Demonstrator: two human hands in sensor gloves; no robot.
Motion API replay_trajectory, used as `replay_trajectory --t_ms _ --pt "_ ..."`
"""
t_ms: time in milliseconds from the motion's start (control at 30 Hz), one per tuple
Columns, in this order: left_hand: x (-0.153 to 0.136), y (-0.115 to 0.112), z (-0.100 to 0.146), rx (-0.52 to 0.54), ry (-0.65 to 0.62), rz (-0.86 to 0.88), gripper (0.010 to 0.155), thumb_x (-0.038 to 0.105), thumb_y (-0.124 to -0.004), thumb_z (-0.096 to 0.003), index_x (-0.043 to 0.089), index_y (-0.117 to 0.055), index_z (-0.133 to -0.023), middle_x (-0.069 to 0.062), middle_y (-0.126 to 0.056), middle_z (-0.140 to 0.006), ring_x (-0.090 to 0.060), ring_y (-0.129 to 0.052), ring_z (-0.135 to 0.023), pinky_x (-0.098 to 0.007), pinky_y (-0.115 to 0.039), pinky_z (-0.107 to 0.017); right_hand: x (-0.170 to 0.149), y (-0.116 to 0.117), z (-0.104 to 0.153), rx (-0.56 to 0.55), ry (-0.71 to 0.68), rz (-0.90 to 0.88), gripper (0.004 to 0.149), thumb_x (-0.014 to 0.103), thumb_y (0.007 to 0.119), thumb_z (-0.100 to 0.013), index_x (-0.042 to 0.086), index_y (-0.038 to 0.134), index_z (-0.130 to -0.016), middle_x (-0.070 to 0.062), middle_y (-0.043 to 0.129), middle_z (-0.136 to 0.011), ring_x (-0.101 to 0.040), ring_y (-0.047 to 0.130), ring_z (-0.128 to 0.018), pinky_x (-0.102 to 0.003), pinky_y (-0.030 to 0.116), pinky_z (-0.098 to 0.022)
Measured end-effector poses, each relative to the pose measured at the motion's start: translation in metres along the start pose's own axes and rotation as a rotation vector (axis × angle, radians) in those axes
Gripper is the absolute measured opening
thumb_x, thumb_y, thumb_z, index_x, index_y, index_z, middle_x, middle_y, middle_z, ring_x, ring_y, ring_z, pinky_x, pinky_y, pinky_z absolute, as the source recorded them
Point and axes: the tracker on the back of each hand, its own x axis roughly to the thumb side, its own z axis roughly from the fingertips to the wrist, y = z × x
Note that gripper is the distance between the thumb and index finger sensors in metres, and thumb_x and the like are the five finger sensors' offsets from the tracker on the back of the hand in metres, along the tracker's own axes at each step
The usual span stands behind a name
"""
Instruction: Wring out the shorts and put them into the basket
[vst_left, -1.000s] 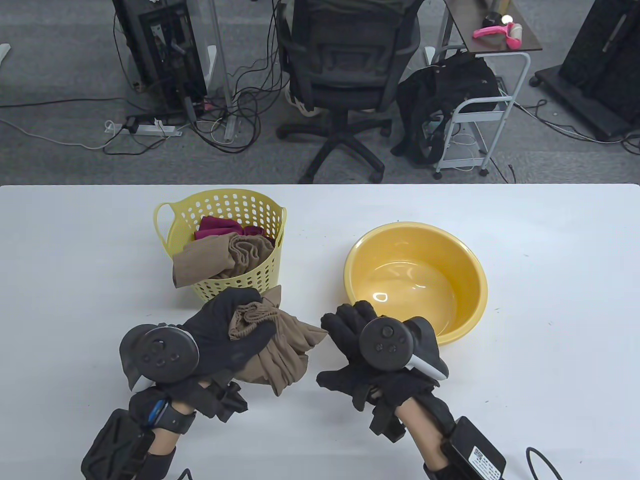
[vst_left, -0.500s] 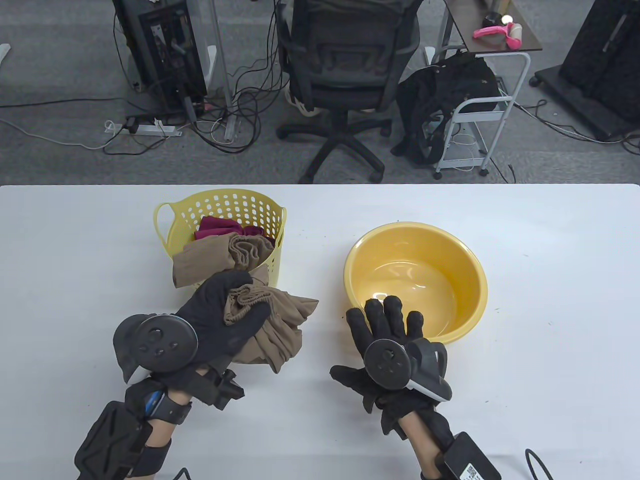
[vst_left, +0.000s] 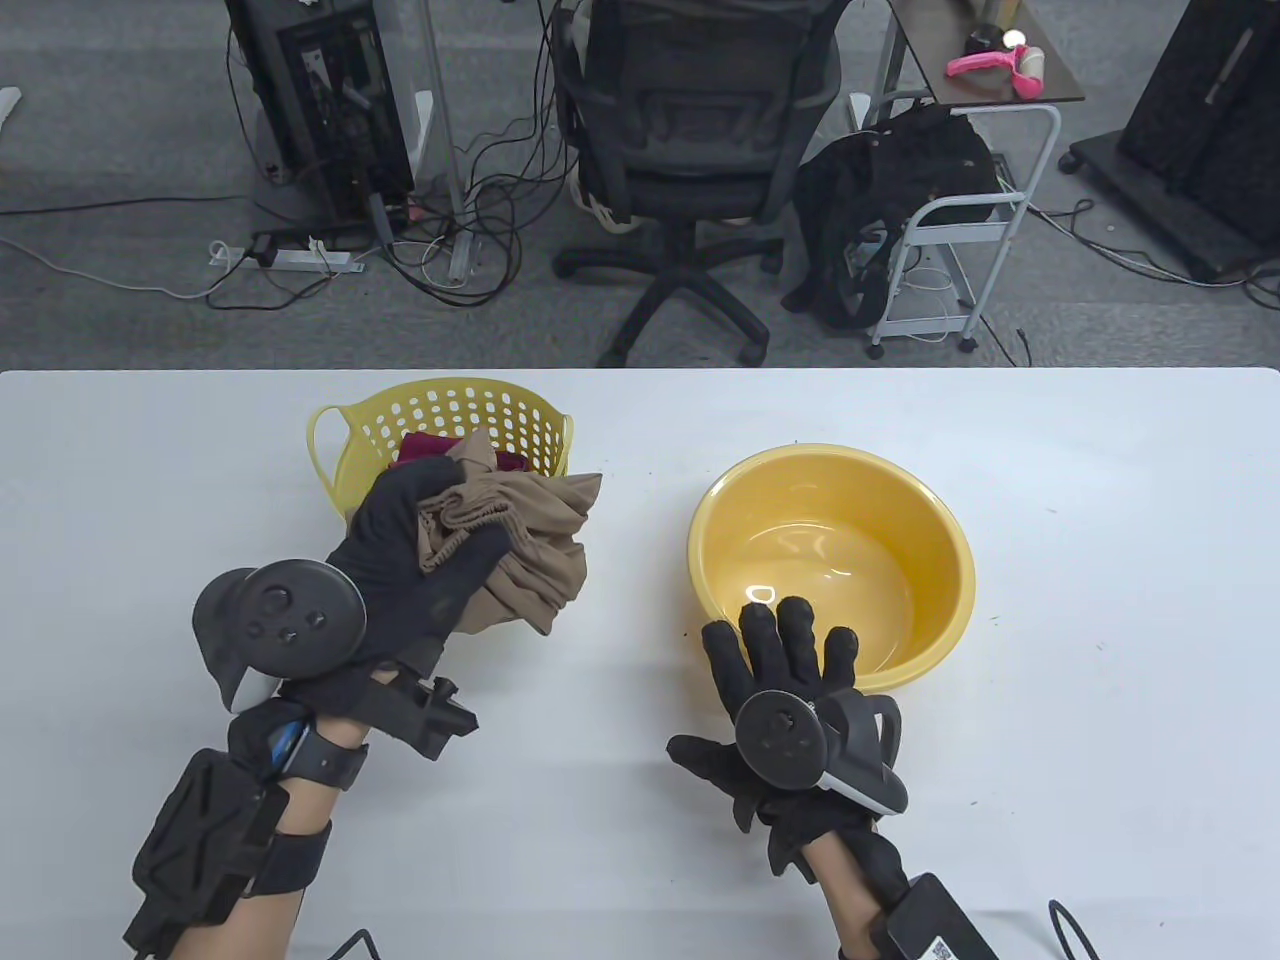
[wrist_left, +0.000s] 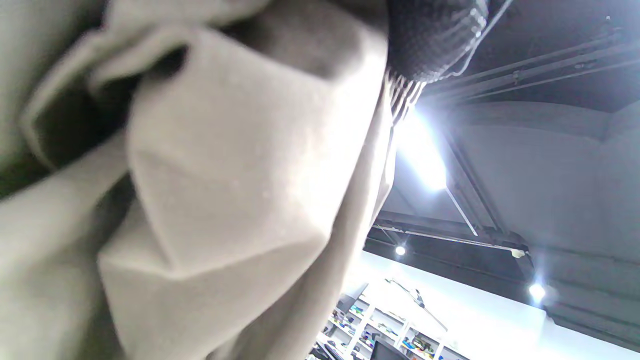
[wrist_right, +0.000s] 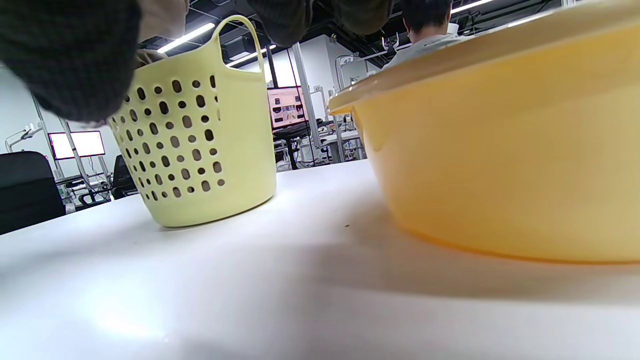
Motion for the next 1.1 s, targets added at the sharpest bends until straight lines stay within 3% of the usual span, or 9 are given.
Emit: replay_trajectory --t_ms 300,600,800,1100 --pt "0.002 0.012 -0.038 -0.015 -0.028 -0.127 0.066 0.042 -0.076 -0.0575 0.023 -0.035 -0.106 -0.016 -0.050 -0.115 -0.048 -0.063 -0.103 -0.069 -0.047 -0.074 0.001 -0.001 0.003 -0.006 -0.016 0.004 0.101 0.071 0.080 -0.043 0.010 0.040 -0.112 -0.030 0.031 -0.113 -0.059 0.020 -0.101 -0.081 0.020 -0.062" --pt "-0.028 -0.006 -0.056 -0.083 -0.003 -0.233 0.063 0.035 -0.086 -0.0470 0.040 -0.050 -0.098 0.007 -0.055 -0.117 -0.040 -0.046 -0.117 -0.067 -0.034 -0.076 0.000 -0.002 0.004 -0.015 -0.020 0.002 0.100 0.071 0.080 -0.043 0.010 0.040 -0.112 -0.029 0.033 -0.113 -0.059 0.020 -0.101 -0.081 0.020 -0.062" --pt "-0.050 -0.019 -0.055 -0.127 0.081 -0.236 0.059 0.034 -0.088 -0.0508 0.043 -0.052 -0.097 0.002 -0.053 -0.120 -0.044 -0.043 -0.117 -0.070 -0.033 -0.074 0.000 -0.003 0.005 -0.011 -0.024 -0.003 0.100 0.071 0.080 -0.043 0.010 0.041 -0.112 -0.029 0.032 -0.113 -0.059 0.020 -0.101 -0.081 0.020 -0.062" --pt "-0.066 -0.036 -0.049 -0.215 0.157 -0.348 0.063 0.038 -0.088 -0.0514 0.039 -0.049 -0.100 -0.005 -0.059 -0.118 -0.045 -0.066 -0.109 -0.071 -0.046 -0.072 0.000 -0.003 0.006 -0.013 -0.026 -0.010 0.100 0.071 0.080 -0.043 0.010 0.041 -0.112 -0.029 0.032 -0.113 -0.058 0.021 -0.101 -0.081 0.020 -0.062"
